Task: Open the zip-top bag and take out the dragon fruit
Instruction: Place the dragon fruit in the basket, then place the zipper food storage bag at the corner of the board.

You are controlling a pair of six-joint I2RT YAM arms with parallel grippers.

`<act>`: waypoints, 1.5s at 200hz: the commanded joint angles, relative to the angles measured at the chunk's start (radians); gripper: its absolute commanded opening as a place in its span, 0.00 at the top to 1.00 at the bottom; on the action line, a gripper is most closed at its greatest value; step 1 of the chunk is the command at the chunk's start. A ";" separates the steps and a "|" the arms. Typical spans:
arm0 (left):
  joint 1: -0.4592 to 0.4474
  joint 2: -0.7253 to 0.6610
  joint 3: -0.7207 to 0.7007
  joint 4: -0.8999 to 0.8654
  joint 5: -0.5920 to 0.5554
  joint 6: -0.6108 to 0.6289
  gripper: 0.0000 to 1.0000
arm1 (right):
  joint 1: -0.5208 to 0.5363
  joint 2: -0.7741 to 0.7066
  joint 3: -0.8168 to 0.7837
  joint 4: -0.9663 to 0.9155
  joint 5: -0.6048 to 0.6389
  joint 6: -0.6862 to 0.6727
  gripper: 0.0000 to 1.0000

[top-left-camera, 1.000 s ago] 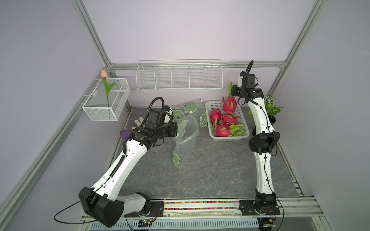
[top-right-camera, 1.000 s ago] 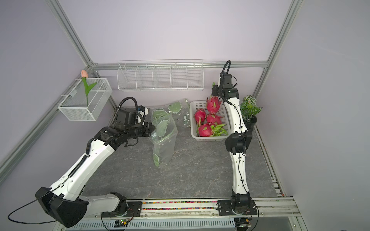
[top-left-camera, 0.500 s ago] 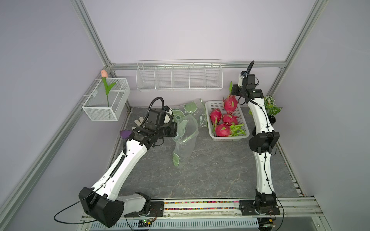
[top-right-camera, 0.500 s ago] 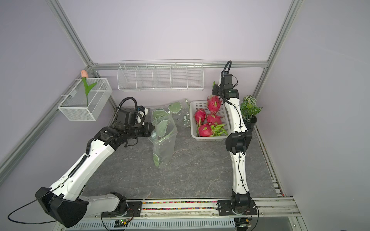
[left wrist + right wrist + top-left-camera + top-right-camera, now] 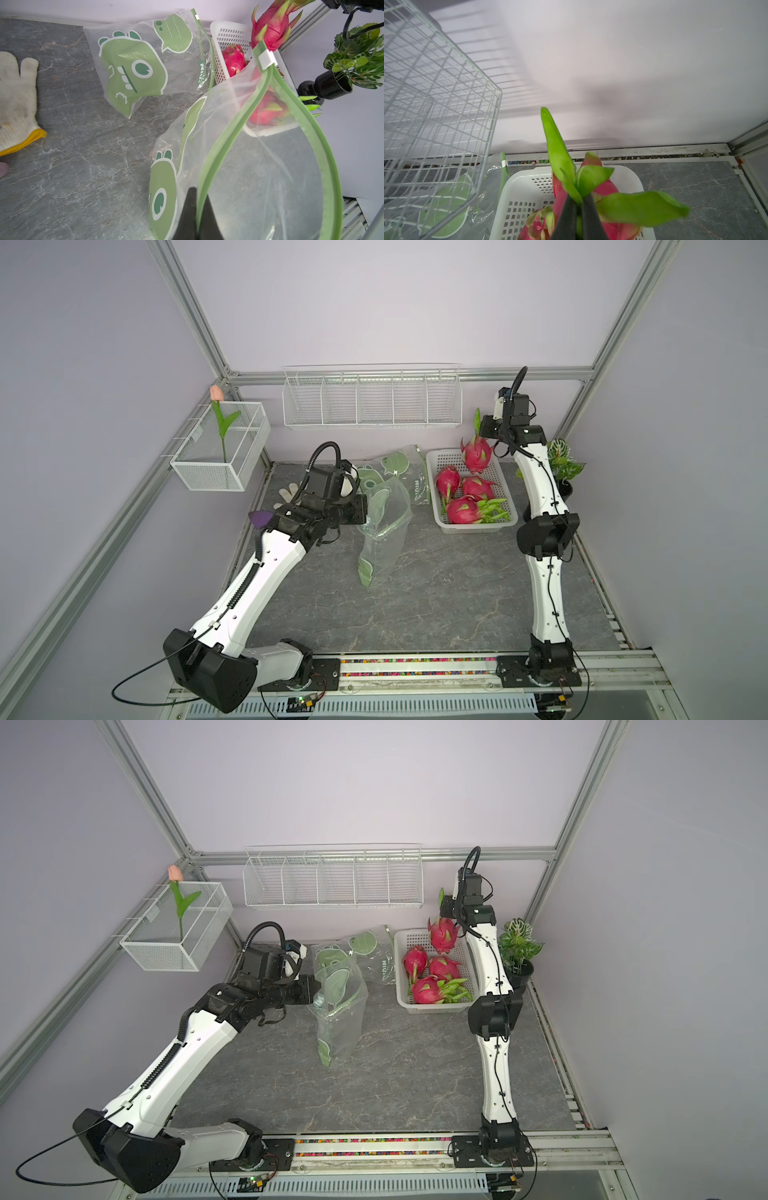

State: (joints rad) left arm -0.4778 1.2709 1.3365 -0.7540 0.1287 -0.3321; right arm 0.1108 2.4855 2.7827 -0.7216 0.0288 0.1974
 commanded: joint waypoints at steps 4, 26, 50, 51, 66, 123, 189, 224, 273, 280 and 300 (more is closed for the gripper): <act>0.005 -0.031 0.002 -0.026 -0.017 0.013 1.00 | -0.008 0.044 0.020 -0.012 -0.029 -0.006 0.93; 0.005 -0.033 0.008 -0.031 -0.024 0.010 1.00 | -0.008 0.051 0.018 -0.040 -0.038 -0.001 0.90; 0.005 -0.036 0.025 -0.033 -0.037 0.002 1.00 | -0.008 0.043 0.016 -0.072 -0.068 0.006 0.81; 0.005 -0.037 0.027 -0.033 -0.037 0.001 1.00 | -0.008 0.044 0.015 -0.073 -0.069 0.006 0.81; 0.005 -0.038 0.046 -0.033 -0.053 -0.008 1.00 | -0.007 0.031 0.015 -0.091 -0.082 0.008 0.75; 0.021 -0.048 0.160 -0.054 -0.129 0.009 1.00 | -0.008 -0.053 0.013 -0.156 -0.102 0.024 0.46; 0.055 0.009 0.305 -0.169 -0.424 0.199 1.00 | -0.006 -0.170 0.012 -0.275 -0.183 0.034 0.28; 0.091 0.079 0.363 -0.161 -0.599 0.307 1.00 | -0.006 -0.220 0.012 -0.339 -0.231 0.045 0.26; 0.182 0.191 0.411 -0.056 -0.630 0.464 1.00 | 0.015 -0.291 -0.029 -0.377 -0.278 0.054 0.26; 0.189 0.206 0.416 -0.032 -0.637 0.487 1.00 | 0.020 -0.305 -0.044 -0.375 -0.280 0.054 0.26; 0.192 0.236 0.400 0.067 -0.665 0.578 1.00 | 0.029 -0.345 -0.103 -0.362 -0.295 0.054 0.26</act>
State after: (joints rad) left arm -0.2928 1.4826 1.7195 -0.8246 -0.4828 0.0864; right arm 0.1230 2.2192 2.7365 -1.0611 -0.2272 0.2424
